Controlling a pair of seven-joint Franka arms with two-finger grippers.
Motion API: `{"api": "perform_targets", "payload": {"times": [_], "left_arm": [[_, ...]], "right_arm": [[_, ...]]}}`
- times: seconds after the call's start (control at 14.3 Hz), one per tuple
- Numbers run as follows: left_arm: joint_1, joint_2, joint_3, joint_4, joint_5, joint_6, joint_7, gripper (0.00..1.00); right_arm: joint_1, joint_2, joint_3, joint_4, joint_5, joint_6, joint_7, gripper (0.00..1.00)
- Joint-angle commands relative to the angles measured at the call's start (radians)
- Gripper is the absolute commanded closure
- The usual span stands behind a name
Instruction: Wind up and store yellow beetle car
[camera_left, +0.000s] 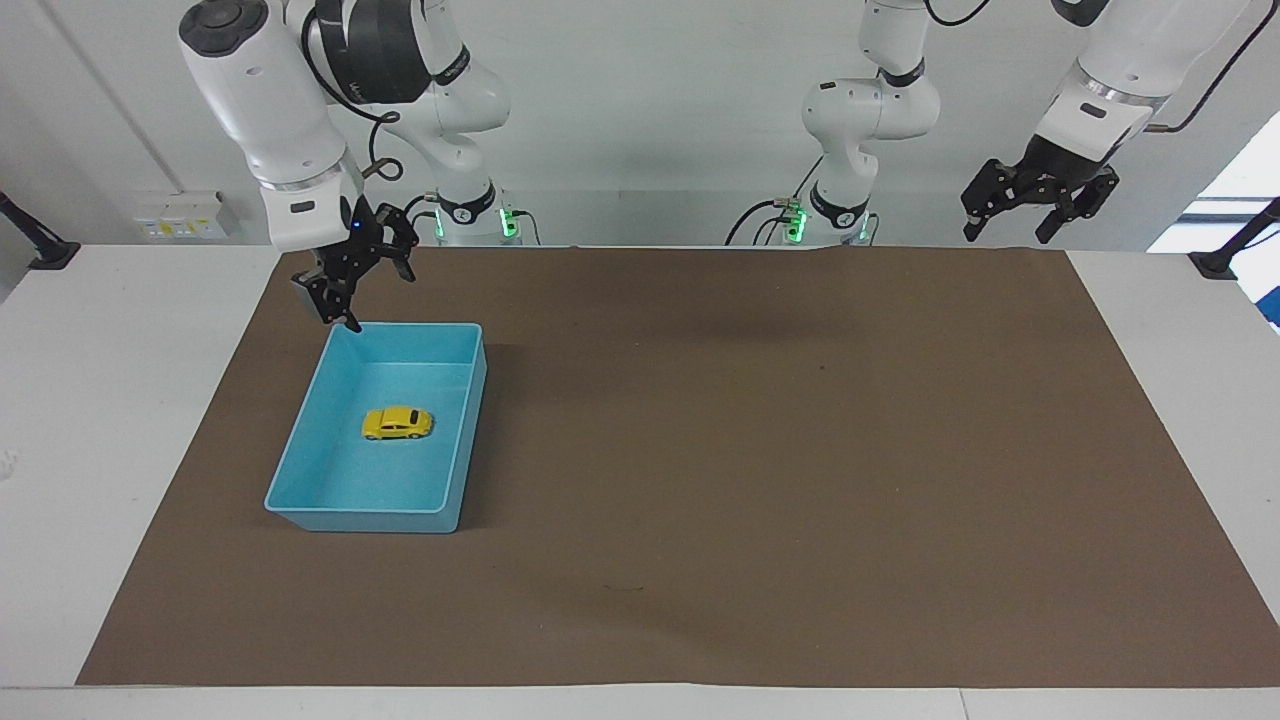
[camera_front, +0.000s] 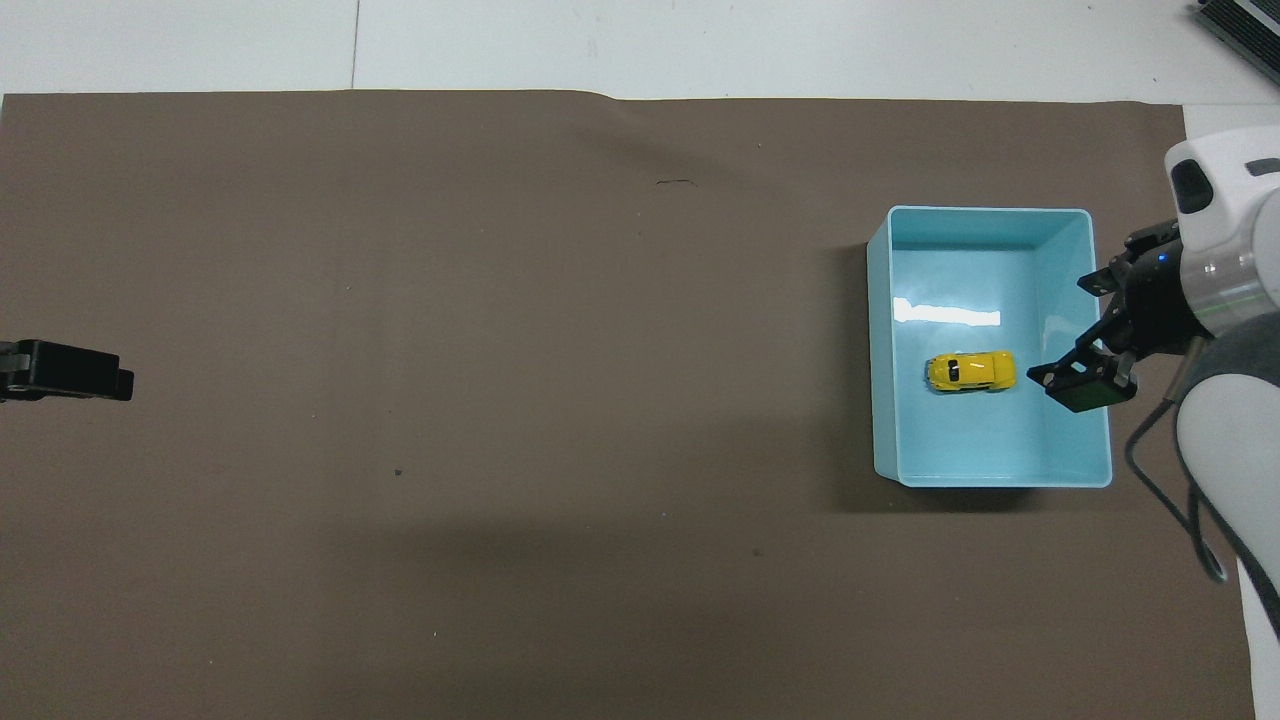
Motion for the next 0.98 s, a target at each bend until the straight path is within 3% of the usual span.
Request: {"api": "perform_targets", "payload": {"times": [0.0, 0.35, 0.63, 0.91], "left_arm": [[0.009, -0.012, -0.005, 0.001, 0.011, -0.019, 0.007, 0.00], [0.009, -0.012, -0.005, 0.002, 0.011, -0.019, 0.007, 0.00], [0.009, -0.012, -0.005, 0.001, 0.011, -0.019, 0.007, 0.00], [0.009, -0.012, -0.005, 0.001, 0.011, -0.019, 0.007, 0.00]], "right_arm": [[0.000, -0.010, -0.026, 0.073, 0.015, -0.082, 0.119, 0.00], [0.000, -0.028, -0.028, 0.127, 0.000, -0.193, 0.371, 0.00], [-0.003, -0.030, -0.045, 0.150, 0.014, -0.207, 0.512, 0.00], [0.000, -0.027, -0.045, 0.188, 0.015, -0.239, 0.800, 0.00]]}}
